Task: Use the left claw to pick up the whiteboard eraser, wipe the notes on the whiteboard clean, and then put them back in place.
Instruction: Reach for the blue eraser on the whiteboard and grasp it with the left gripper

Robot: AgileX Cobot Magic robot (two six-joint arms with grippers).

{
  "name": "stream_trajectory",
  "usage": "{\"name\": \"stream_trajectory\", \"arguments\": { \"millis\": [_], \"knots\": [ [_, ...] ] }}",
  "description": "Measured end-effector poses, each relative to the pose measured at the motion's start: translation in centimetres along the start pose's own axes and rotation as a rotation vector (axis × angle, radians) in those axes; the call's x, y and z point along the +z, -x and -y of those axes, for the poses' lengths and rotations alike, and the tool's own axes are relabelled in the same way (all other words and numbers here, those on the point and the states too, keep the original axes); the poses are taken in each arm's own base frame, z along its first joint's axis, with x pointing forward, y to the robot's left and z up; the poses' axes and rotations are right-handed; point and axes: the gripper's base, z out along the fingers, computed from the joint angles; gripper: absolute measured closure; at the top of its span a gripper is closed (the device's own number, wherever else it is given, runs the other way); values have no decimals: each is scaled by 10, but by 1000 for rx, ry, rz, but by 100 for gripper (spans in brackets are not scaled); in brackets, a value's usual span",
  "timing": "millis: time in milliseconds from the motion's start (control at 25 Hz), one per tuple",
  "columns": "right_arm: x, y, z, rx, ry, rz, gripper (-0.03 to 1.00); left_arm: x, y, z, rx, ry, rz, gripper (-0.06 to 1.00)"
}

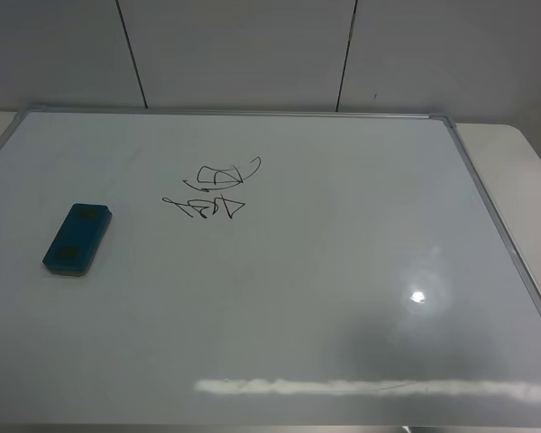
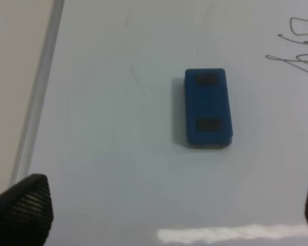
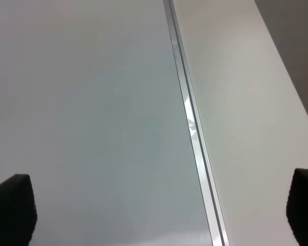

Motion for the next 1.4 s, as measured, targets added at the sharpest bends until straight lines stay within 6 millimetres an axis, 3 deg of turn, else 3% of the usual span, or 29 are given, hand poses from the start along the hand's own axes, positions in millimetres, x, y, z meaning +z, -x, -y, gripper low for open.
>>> {"name": "stream_trajectory", "arguments": {
  "millis": [600,800,1080,1240,1400],
  "knots": [
    [0,0,0,0,0,0,0,1,0,0,-3,2,-5,-5],
    [0,0,0,0,0,0,0,16,8,-1,-12,3,-113,-5],
    [0,0,0,0,0,0,0,56,43,-4,-4,0,-304,-5],
    [0,0,0,0,0,0,0,102,66,-6,16,1,-486,-5],
    [0,0,0,0,0,0,0,164,83,-8,25,-3,-646,-5]
  ]
}}
